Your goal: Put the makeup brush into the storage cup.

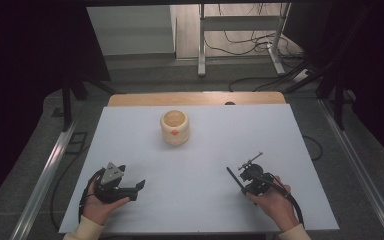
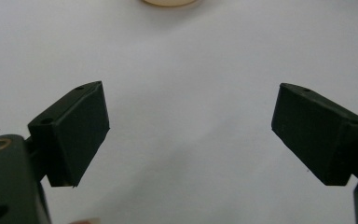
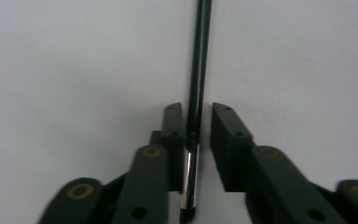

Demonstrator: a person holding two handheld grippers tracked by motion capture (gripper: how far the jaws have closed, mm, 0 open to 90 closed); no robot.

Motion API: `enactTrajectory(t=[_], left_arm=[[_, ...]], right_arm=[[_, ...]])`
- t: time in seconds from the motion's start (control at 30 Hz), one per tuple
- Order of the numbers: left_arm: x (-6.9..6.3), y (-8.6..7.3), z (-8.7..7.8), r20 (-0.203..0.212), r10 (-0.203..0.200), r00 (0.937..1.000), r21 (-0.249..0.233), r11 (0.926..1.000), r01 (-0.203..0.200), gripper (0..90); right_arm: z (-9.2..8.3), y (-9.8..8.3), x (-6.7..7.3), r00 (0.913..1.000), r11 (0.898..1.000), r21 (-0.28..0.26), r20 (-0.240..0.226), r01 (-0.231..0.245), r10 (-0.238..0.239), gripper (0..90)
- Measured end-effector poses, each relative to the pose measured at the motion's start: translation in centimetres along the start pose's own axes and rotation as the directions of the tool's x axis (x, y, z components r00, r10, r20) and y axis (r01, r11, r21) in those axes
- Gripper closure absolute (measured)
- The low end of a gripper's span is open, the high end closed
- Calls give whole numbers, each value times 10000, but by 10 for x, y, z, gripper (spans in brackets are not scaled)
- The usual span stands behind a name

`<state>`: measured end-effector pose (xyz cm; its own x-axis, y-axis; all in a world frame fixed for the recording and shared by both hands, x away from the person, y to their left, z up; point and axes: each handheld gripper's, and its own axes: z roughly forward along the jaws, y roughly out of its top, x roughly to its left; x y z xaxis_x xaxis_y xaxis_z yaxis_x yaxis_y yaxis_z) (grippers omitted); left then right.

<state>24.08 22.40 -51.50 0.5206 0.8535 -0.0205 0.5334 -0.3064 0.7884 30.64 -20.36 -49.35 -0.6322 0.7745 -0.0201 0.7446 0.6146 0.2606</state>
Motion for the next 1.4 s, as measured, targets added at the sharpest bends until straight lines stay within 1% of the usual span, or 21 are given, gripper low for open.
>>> enactTrajectory(t=[0.07,0.2,0.3,0.33,0.47,0.57,0.63,0.7,0.73,0.8,0.93,1.13,1.17,1.2,1.23,1.33,1.4], left_arm=[[-1,0,0,5,4,10000,-4,10000,-4,114],[-1,0,0,-8,6,10000,-7,10000,-6,114],[0,0,0,-12,15,10000,-3,10000,-15,115],[0,0,0,-1,5,10000,-5,10000,-5,115],[-1,0,1,16,21,10000,29,10000,-21,115],[-1,0,1,12,11,10000,8,10000,-11,116],[-1,0,1,12,12,10000,18,10000,-12,116],[-1,0,1,17,37,10000,40,10000,-38,116],[-1,0,1,27,34,10000,35,10000,-35,116],[-1,1,1,28,24,10000,13,10000,-24,116],[-1,1,1,34,45,10000,3,10000,-45,117],[-1,2,0,49,59,10000,-43,10000,-59,118],[0,2,0,52,66,10000,-39,10000,-66,118],[0,2,0,51,73,10000,-39,10000,-72,118],[-1,2,0,50,84,10000,-37,10000,-84,118],[-1,2,1,36,121,9999,-3,9999,-121,119],[-1,1,2,19,114,9999,19,9999,-114,119]], right_arm=[[0,0,-1,9998,10000,-14,-169,-50,50,826],[0,-1,-2,9997,9999,-68,-249,-80,79,833],[0,-2,-3,9995,9999,-160,-308,-10,5,834],[-1,-2,-5,9992,9998,-178,-393,61,-68,835],[-1,-3,-7,9984,9997,-249,-557,48,-62,835],[-6,-4,-9,9960,9985,-542,-895,-44,-4,835],[-9,-4,-10,9952,9975,-697,-978,-76,8,835],[-10,-4,-10,9943,9972,-741,-1067,-52,-27,836],[-12,-2,-11,9925,9961,-886,-1221,-33,-76,835],[-15,1,-11,9912,9946,-1041,-1320,-15,-123,836],[-22,9,-11,9891,9911,-1331,-1462,-6,-190,835],[-29,27,-9,9855,9866,-1631,-1674,-7,-270,835],[-31,30,-8,9851,9851,-1718,-1689,31,-326,835],[-32,32,-8,9842,9831,-1828,-1746,-27,-297,835],[-33,33,-7,9832,9805,-1962,-1802,-74,-286,835],[-33,34,-6,9834,9798,-1999,-1774,23,-385,835],[-34,32,-6,9813,9796,-2009,-1878,46,-431,835]])
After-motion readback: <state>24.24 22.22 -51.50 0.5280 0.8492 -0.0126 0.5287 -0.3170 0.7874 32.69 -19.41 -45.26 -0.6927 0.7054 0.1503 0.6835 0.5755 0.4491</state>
